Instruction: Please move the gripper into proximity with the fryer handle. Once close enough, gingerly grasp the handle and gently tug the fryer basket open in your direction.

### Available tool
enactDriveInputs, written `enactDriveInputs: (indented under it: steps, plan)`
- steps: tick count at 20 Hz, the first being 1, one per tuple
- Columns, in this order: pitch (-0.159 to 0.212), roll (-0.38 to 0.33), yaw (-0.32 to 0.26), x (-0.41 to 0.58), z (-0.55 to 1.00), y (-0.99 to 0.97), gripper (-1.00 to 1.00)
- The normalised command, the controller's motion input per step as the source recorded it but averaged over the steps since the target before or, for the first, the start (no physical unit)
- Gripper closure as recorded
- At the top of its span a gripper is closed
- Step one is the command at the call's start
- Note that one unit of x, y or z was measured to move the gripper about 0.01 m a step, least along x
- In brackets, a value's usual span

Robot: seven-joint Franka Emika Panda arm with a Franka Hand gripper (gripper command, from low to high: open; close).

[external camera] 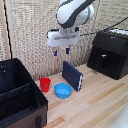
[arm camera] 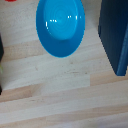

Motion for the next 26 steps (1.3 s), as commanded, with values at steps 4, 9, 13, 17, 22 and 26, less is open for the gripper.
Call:
enactDriveInputs:
  steps: [4, 9, 13, 17, 22, 26]
  plan:
    - [-0.001, 0.001, -0.363, -0.014, 0.05, -0.02, -1.0]
    - [0.003, 0.0, -0.375, 0.0, 0.0, -0.04, -1.0]
    - [0.01, -0.048, -0.375, 0.0, 0.01, -0.05, -1.0]
    - [0.05, -0.152, -0.351, 0.036, 0.02, -0.07, -1.0]
    - [0.079, -0.247, -0.287, 0.125, 0.03, -0.1, -1.0]
    - [0.062, -0.351, -0.191, 0.17, 0.02, -0.16, -1.0]
